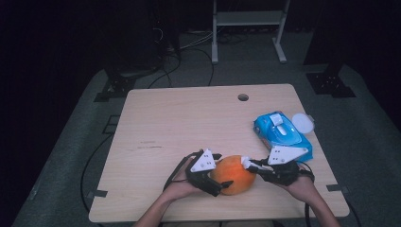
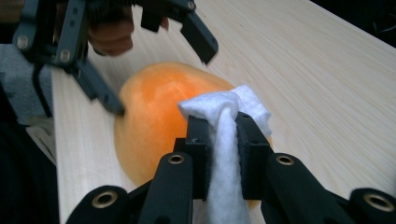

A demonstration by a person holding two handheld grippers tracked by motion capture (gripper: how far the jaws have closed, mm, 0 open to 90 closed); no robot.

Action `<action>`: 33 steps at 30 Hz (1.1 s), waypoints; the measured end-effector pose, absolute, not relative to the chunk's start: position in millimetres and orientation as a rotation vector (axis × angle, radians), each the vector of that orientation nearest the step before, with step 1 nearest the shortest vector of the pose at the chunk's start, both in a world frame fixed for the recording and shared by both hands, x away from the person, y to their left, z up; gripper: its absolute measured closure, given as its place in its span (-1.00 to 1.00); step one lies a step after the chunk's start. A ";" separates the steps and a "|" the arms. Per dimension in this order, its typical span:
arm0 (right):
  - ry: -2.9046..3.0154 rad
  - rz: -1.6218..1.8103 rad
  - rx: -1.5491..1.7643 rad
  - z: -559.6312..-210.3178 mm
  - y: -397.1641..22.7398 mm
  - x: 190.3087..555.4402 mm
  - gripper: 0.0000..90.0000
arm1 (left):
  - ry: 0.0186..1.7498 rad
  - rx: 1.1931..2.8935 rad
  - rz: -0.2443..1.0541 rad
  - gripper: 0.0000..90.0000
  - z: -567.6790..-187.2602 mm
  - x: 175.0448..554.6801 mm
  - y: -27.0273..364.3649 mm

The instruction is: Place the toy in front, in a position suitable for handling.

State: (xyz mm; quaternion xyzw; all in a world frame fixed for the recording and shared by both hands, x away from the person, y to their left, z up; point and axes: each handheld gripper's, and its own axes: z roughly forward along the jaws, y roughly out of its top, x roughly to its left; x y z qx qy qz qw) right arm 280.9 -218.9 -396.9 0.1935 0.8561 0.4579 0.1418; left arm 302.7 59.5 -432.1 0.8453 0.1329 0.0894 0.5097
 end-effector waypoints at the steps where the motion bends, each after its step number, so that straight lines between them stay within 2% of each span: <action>1: 2.469 1.321 0.566 -397.8 -221.7 282.1 0.71 | 0.329 2.038 0.192 -0.84 -435.0 304.5 59.7; 2: 2.466 1.326 0.574 -398.7 -223.6 283.3 0.71 | 0.327 2.067 0.125 -0.84 -442.1 307.2 58.5; 3: 2.462 1.333 0.592 -399.9 -226.2 285.1 0.71 | 0.309 2.084 0.119 -0.84 -445.8 307.4 57.7; 5: 2.458 1.346 0.597 -399.8 -225.2 285.3 0.71 | 0.284 2.093 0.160 -0.82 -448.5 305.6 57.8; 6: 2.455 1.346 0.590 -399.1 -222.7 284.5 0.71 | 0.286 2.104 0.173 -0.74 -445.9 305.0 58.1; 10: 2.439 1.433 0.548 -393.4 -206.2 277.2 0.71 | 0.230 2.072 0.335 -0.36 -433.7 294.1 56.5; 13: 2.433 1.429 0.511 -389.2 -198.6 273.3 0.71 | 0.215 2.054 0.428 -0.28 -425.3 289.5 56.8; 20: 2.421 1.399 0.608 -398.8 -210.2 282.4 0.72 | 0.244 2.052 0.394 -0.27 -423.2 292.0 60.7; 27: 2.437 1.414 0.494 -390.3 -183.8 270.9 0.71 | 0.252 2.047 0.400 -0.31 -421.4 289.4 59.7; 33: 2.399 1.400 0.628 -396.0 -204.1 282.5 0.71 | 0.272 1.996 0.368 -0.32 -414.8 291.9 66.9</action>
